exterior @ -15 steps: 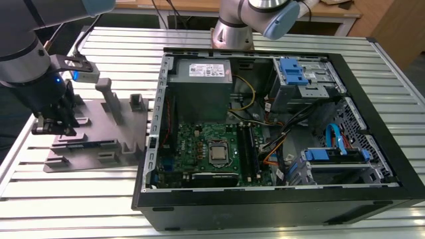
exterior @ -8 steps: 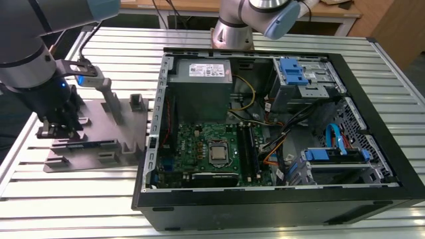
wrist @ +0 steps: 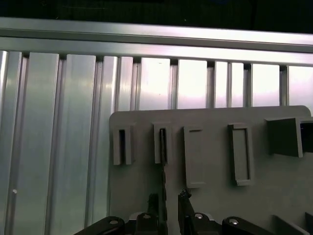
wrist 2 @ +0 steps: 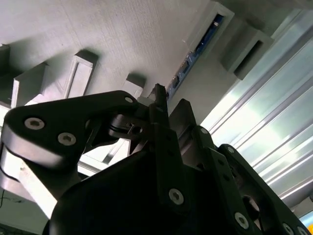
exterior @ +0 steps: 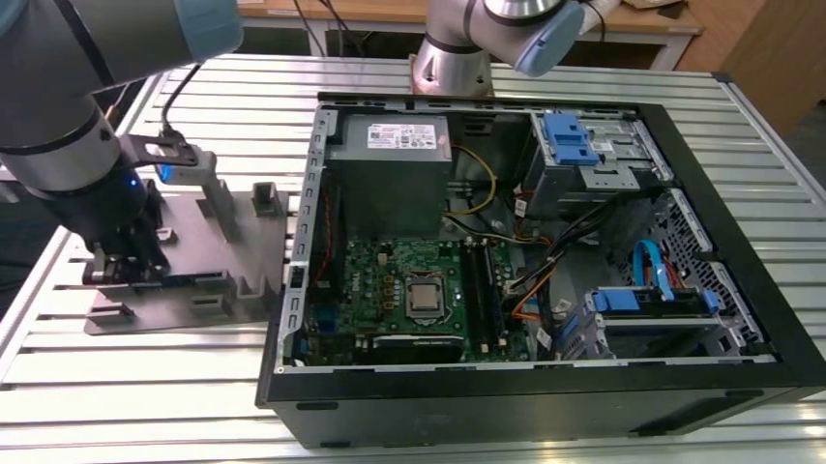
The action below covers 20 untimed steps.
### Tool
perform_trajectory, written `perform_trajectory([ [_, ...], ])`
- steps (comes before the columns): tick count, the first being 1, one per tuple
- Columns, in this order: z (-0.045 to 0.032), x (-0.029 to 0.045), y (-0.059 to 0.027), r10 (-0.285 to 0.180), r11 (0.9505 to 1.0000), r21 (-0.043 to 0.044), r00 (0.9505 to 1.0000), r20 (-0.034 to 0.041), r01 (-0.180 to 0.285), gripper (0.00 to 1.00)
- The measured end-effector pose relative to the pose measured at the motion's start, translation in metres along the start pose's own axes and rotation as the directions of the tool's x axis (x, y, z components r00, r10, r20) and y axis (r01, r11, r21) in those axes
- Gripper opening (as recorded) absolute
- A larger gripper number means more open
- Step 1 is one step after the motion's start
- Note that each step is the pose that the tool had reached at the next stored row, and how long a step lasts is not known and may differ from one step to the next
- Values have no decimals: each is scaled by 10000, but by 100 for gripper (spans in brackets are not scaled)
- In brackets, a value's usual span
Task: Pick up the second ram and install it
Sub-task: 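Pick up the second ram and move it above second insertion slot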
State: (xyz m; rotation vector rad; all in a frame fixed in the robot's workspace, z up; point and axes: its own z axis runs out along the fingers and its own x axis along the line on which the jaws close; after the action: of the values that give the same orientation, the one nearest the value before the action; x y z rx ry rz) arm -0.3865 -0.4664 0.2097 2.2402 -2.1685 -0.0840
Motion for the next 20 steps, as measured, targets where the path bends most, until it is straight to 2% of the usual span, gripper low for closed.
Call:
perform_trajectory([
  [9, 162, 8, -8, 20, 10000, 0, 10000, 0, -20, 30],
  [18, 167, 9, -8, 21, 10000, -2, 10000, 0, -21, 28],
  [20, 168, 8, -8, 21, 10000, -1, 10000, 0, -21, 16],
])
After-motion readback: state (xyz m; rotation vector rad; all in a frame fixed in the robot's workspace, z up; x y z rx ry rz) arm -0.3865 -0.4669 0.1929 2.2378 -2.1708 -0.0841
